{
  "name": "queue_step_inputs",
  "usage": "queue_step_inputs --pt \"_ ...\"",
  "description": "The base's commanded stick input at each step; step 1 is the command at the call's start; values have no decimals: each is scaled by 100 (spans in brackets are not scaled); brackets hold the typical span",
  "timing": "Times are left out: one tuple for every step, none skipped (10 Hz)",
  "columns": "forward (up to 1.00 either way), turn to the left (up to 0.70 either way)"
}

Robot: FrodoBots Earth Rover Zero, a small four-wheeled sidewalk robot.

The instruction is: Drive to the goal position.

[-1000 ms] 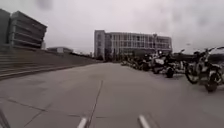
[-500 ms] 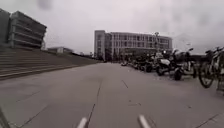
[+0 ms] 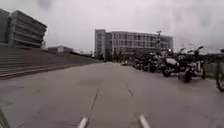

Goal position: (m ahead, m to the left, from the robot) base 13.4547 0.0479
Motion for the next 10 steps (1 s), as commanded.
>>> queue_step_inputs --pt "100 0" --pt "100 0" --pt "100 0" --pt "100 0" --pt "100 0" --pt "100 0" --pt "100 0" --pt "100 0" --pt "100 0" --pt "100 0"
